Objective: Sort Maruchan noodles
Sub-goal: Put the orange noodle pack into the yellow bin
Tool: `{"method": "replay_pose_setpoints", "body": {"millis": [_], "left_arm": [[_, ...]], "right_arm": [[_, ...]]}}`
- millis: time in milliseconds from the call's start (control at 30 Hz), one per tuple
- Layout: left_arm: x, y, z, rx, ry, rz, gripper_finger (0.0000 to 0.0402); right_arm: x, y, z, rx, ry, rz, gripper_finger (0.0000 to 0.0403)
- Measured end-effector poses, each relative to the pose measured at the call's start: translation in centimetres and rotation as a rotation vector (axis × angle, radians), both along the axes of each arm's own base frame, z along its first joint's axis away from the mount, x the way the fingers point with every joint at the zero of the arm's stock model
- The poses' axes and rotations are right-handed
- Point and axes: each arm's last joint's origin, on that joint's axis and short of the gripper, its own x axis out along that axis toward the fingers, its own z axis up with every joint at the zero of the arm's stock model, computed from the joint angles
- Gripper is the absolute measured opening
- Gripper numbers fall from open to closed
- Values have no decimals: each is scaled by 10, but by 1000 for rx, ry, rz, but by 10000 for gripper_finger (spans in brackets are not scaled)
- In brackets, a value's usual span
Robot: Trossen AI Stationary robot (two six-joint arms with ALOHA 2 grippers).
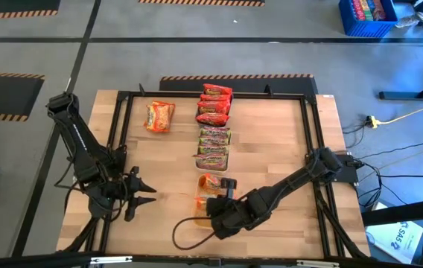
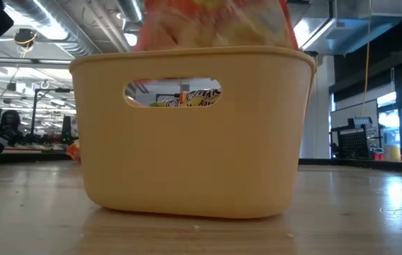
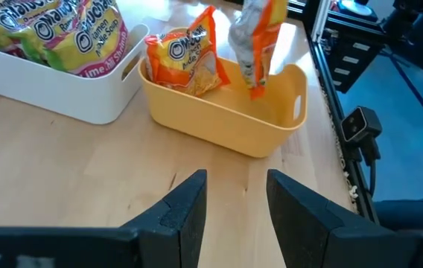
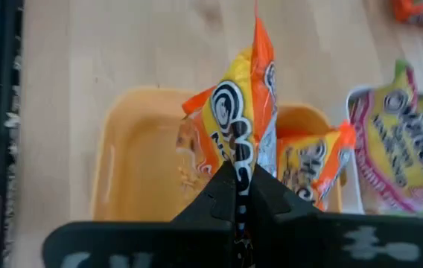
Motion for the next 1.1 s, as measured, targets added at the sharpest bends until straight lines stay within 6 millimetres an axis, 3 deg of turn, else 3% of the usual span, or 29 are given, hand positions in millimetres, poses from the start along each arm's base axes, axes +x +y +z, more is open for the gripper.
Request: {"method": "replay_pose_setpoints", "body": {"millis": [233, 433, 600, 1100], "left_arm": [[3, 2, 0, -2, -1, 18, 135], [6, 5, 0, -3, -1, 42, 135], [9, 7, 0, -3, -2, 63, 135], [16, 13, 0, -2, -2, 110, 135]], "right_arm": [[-19, -13, -22, 120, -201, -25, 0], [-29, -22, -57, 122, -200, -40, 0], [-30, -30, -72, 84, -205, -63, 0], [-23, -40, -77, -55, -249, 7, 0]]}}
